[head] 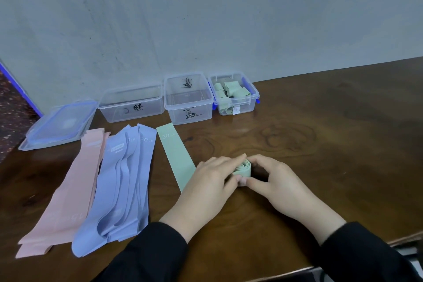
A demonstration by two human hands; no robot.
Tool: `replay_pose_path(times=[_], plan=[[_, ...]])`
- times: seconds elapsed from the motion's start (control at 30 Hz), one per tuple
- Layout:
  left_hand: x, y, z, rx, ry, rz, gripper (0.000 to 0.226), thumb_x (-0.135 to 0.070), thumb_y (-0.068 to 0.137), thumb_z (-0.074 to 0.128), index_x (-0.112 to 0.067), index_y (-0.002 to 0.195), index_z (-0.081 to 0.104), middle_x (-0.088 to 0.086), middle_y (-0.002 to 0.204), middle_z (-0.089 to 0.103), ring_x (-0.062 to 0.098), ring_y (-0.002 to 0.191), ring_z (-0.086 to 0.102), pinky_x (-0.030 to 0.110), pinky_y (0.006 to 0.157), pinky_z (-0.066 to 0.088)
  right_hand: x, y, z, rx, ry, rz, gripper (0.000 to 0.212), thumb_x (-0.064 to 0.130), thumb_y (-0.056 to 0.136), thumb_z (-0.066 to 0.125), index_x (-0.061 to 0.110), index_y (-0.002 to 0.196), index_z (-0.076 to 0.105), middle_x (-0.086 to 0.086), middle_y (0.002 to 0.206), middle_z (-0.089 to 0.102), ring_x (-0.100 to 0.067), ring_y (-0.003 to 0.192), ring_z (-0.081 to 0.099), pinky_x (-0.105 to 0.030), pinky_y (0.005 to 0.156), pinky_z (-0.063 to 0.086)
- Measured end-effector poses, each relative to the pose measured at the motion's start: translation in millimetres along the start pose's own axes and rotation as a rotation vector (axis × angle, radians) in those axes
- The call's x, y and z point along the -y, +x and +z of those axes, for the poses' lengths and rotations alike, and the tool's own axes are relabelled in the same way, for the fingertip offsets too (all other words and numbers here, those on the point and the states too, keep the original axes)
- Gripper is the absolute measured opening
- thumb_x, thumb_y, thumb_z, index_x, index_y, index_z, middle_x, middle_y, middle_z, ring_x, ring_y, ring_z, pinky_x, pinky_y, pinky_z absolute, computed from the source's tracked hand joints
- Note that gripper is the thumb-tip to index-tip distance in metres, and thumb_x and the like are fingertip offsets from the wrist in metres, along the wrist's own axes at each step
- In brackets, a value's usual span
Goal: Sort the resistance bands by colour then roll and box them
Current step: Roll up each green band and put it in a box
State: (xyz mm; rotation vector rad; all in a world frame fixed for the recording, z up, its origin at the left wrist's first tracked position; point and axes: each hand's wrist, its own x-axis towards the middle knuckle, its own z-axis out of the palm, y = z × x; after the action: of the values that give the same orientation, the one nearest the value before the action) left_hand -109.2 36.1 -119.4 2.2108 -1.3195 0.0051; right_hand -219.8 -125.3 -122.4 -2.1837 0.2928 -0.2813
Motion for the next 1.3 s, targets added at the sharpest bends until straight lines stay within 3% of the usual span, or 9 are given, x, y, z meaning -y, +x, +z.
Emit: replay_pose_path(times=[0.1, 0.23, 0.4, 0.6, 0.7, 0.8, 0.97, 1.13, 1.3], plan=[[-1.9, 1.5, -11.6, 0.046, -0.296, -0.203, 0.049, -0.039, 0.097, 0.061, -0.047, 0.143, 0.046, -0.029, 0.125, 0.057, -0.005, 0.112, 0.054, 0.01, 0.094, 0.043, 7.2, -1.7, -6.0, 0.056, 0.105, 0.032, 0.027, 0.031, 0.094, 0.071, 0.041, 0.119, 0.067, 0.02, 0.116, 0.071, -0.001, 0.111, 0.065, -0.034, 0.101, 0.052], [-2.6, 8.7, -26.9, 0.028, -0.555, -0.27, 0.023, -0.035, 0.095, 0.066, -0.04, 0.117, 0.07, -0.021, 0.104, 0.071, 0.0, 0.1, 0.063, 0.019, 0.087, 0.053, 18.9, -0.5, -9.9, 0.039, 0.334, 0.094, 0.03, 0.022, 0.094, 0.072, 0.033, 0.122, 0.07, 0.012, 0.114, 0.074, -0.008, 0.109, 0.069, -0.038, 0.102, 0.053], [-5.1, 23.6, -40.8, 0.004, -0.722, -0.307, 0.015, -0.032, 0.089, 0.072, -0.031, 0.104, 0.074, -0.016, 0.098, 0.073, 0.003, 0.098, 0.067, 0.031, 0.093, 0.056, 29.8, 11.4, -21.8, 0.033, 0.537, 0.169, 0.031, 0.029, 0.084, 0.076, 0.022, 0.114, 0.077, -0.004, 0.112, 0.076, -0.022, 0.11, 0.07, -0.05, 0.105, 0.052], [-3.3, 57.5, -52.8, 0.005, -0.806, -0.225, 0.021, -0.035, 0.084, 0.075, -0.027, 0.104, 0.073, -0.011, 0.098, 0.073, 0.006, 0.098, 0.067, 0.028, 0.09, 0.056, 42.6, 37.3, -52.7, 0.067, 0.551, 0.157, 0.029, 0.027, 0.082, 0.076, 0.014, 0.107, 0.079, -0.015, 0.109, 0.075, -0.034, 0.105, 0.069, -0.05, 0.101, 0.051], [5.4, 79.4, -52.2, -0.031, -0.822, -0.2, 0.016, -0.038, 0.089, 0.067, -0.034, 0.104, 0.073, -0.018, 0.101, 0.072, -0.004, 0.097, 0.064, 0.01, 0.083, 0.05, 50.5, 59.2, -73.0, 0.029, 0.35, 0.113, 0.024, 0.03, 0.082, 0.077, 0.019, 0.104, 0.079, -0.006, 0.099, 0.078, -0.022, 0.086, 0.066, -0.039, 0.084, 0.049], [24.9, 107.9, -44.3, -0.142, -0.576, -0.153, 0.018, -0.041, 0.098, 0.058, -0.036, 0.109, 0.072, -0.025, 0.099, 0.069, -0.009, 0.096, 0.059, 0.003, 0.078, 0.042, 60.9, 88.7, -99.8, -0.035, 0.131, 0.075, 0.013, 0.022, 0.089, 0.076, 0.022, 0.102, 0.078, 0.007, 0.095, 0.079, -0.01, 0.083, 0.072, -0.024, 0.079, 0.05], [62.8, 159.4, -20.4, -0.365, 0.128, 0.082, 0.026, -0.02, 0.1, 0.056, -0.014, 0.12, 0.071, -0.003, 0.113, 0.069, 0.018, 0.108, 0.058, 0.037, 0.097, 0.043, 67.3, 165.4, -128.7, -0.116, -0.345, -0.022, 0.015, 0.022, 0.086, 0.08, 0.032, 0.093, 0.071, 0.013, 0.081, 0.072, 0.011, 0.071, 0.063, -0.002, 0.064, 0.042], [86.9, 167.6, 11.3, -0.372, 0.285, 0.088, 0.04, -0.013, 0.092, 0.061, -0.012, 0.132, 0.063, 0.001, 0.134, 0.062, 0.02, 0.133, 0.048, 0.044, 0.119, 0.026, 53.4, 245.1, -132.1, 0.024, -0.809, -0.097, 0.021, 0.031, 0.088, 0.077, 0.028, 0.107, 0.069, 0.017, 0.09, 0.063, -0.007, 0.083, 0.058, -0.015, 0.068, 0.041], [93.2, 173.0, 22.9, -0.357, 0.298, 0.052, 0.047, -0.017, 0.09, 0.058, -0.012, 0.137, 0.059, 0.001, 0.141, 0.058, 0.021, 0.139, 0.043, 0.047, 0.121, 0.016, 27.5, 299.2, -118.9, 0.225, -1.092, -0.125, 0.019, 0.033, 0.085, 0.075, 0.029, 0.097, 0.061, 0.015, 0.092, 0.058, -0.017, 0.088, 0.056, -0.034, 0.077, 0.048]])
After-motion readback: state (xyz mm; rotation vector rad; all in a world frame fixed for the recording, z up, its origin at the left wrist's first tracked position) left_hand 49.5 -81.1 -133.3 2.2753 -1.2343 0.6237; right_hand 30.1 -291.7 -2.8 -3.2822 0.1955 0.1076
